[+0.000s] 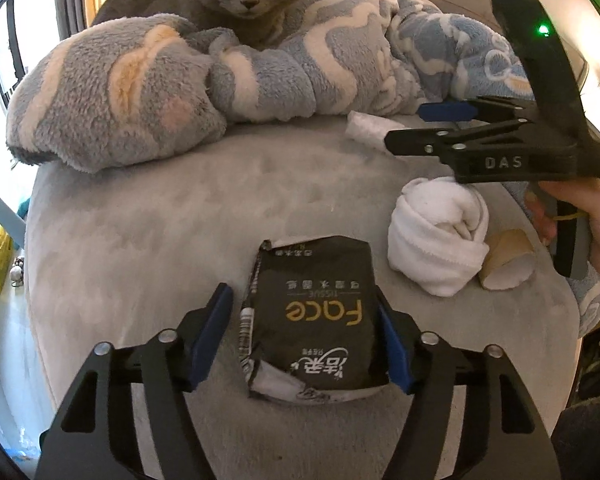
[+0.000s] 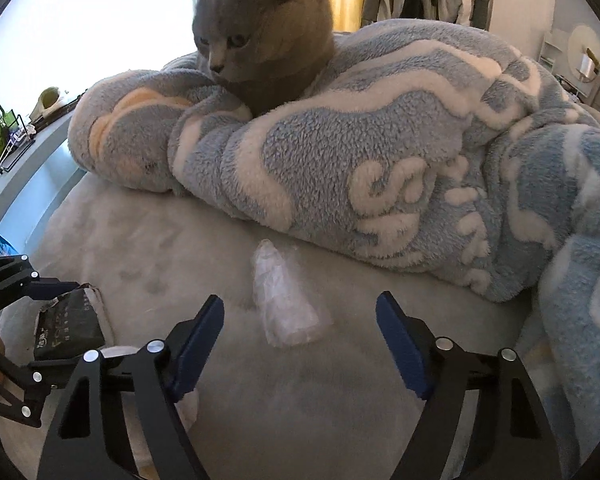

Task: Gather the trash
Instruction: 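Close the left tool on the black Face tissue pack while the right tool grasps the clear bubble wrap, then lift both held items and carry them over the green bin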

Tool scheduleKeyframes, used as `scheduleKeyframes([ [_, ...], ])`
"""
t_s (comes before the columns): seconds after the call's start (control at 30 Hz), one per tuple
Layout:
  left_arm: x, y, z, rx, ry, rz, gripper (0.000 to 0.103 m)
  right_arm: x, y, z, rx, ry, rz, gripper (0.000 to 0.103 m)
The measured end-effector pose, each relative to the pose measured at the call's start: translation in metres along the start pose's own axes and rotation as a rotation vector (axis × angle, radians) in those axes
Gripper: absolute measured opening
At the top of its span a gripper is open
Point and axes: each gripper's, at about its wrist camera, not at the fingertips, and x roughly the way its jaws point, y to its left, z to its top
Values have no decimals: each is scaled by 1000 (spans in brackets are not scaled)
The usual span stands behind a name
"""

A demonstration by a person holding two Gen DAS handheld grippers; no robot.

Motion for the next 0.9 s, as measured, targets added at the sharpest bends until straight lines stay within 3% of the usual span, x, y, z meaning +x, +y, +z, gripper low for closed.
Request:
scheduleKeyframes([
  [0.23,4,4,4,-2,3,-36,56,16,4,11,-19,21,12,65],
  [0.4,4,9,5,-4,0,-62,55,30,8,16,-35,55,8,60],
  [0.67,-3,14,5,-13,-3,-79,55,39,4,15,19,77,17,39],
  [0.9,-13,19,2,-23,-21,-81,54,24,3,25,49,48,31,35],
])
